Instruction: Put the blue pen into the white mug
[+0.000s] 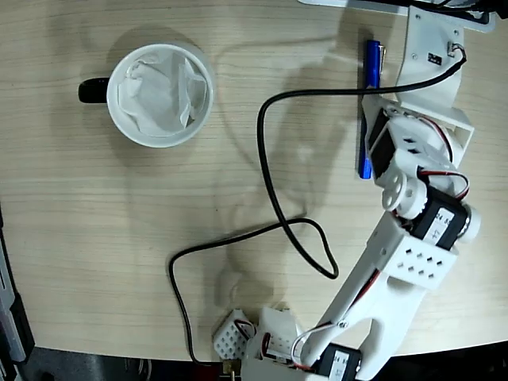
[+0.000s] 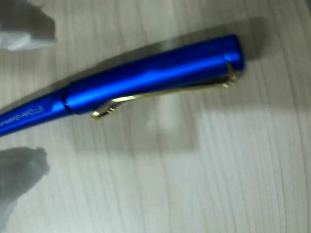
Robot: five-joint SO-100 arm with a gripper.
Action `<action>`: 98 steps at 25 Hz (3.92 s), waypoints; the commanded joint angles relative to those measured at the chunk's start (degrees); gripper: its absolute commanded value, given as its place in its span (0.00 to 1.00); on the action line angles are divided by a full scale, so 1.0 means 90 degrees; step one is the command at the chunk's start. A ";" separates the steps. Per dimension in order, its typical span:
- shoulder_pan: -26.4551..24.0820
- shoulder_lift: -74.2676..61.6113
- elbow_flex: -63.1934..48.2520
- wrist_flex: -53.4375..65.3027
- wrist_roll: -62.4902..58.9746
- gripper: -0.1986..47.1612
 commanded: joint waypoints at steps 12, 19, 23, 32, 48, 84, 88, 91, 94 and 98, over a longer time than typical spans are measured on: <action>-0.0039 -0.0859 -0.1279 0.0068 -0.0107 0.35; -0.0176 -0.1094 -0.1299 0.0039 -0.0117 0.39; -0.0225 -0.1172 -0.1299 0.0029 -0.0156 0.39; -0.0234 -0.1416 -0.1484 0.0029 -0.0166 0.39; -0.0205 -0.1680 -0.1514 -0.0117 -0.0146 0.26; -0.0654 0.1357 0.0908 -0.2178 -0.0098 0.01; -0.0850 0.2187 0.1680 -0.2803 -0.0098 0.01; -0.1035 0.2822 0.2227 -0.3330 -0.0098 0.01; -0.1230 0.3486 0.2910 -0.4043 -0.0098 0.01; -0.1514 0.4365 0.3740 -0.4688 -0.0098 0.01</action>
